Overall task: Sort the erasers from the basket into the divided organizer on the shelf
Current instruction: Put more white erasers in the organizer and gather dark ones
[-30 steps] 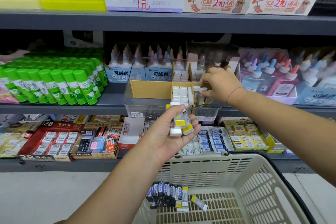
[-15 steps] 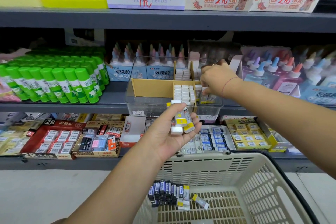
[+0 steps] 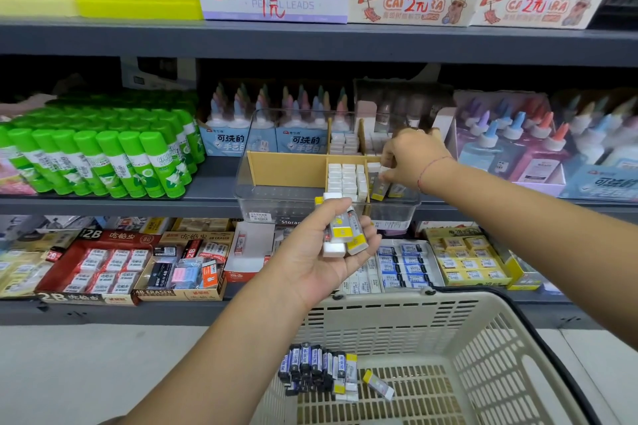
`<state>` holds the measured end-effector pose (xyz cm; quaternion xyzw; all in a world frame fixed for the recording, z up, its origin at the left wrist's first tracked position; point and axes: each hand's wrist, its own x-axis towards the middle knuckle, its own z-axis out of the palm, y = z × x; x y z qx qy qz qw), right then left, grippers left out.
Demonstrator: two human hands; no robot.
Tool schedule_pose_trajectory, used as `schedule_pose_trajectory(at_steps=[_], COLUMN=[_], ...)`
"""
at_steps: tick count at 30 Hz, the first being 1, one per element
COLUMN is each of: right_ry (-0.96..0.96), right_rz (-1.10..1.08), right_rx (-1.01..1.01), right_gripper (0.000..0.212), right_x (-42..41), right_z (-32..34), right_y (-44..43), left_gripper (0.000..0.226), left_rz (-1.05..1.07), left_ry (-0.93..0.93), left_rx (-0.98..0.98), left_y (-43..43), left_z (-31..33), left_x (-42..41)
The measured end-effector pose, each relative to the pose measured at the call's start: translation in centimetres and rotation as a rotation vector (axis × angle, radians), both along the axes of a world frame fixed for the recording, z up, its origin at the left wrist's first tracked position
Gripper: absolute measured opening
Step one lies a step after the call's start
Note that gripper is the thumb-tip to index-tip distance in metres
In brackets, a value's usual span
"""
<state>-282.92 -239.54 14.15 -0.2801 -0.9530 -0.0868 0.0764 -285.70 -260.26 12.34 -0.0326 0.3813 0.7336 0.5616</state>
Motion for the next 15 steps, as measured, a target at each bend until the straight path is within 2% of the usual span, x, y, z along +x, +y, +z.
schedule_pose_trajectory(at_steps=[4, 8, 11, 13, 15], right_ry=[0.046, 0.041, 0.042, 0.045, 0.052], right_rz=[0.006, 0.023, 0.043, 0.046, 0.047], right_rx=[-0.025, 0.026, 0.059, 0.048, 0.018], right_gripper=[0.016, 0.019, 0.018, 0.017, 0.017], right_x=[0.3, 0.6, 0.8, 0.8, 0.8], right_z=[-0.5, -0.7, -0.8, -0.6, -0.3], right_y=[0.1, 0.1, 0.2, 0.3, 0.3], left_gripper=[0.014, 0.01, 0.012, 0.017, 0.023], left_rz=[-0.017, -0.085, -0.117, -0.098, -0.094], left_ry=[0.028, 0.078, 0.2, 0.506, 1.018], left_rx=[-0.04, -0.172, -0.214, -0.275, -0.36], left_y=[0.0, -0.1, -0.2, -0.1, 0.1], left_z=[-0.4, -1.6, -1.8, -1.4, -0.8], left_x=[0.0, 0.5, 0.9, 0.8, 0.0])
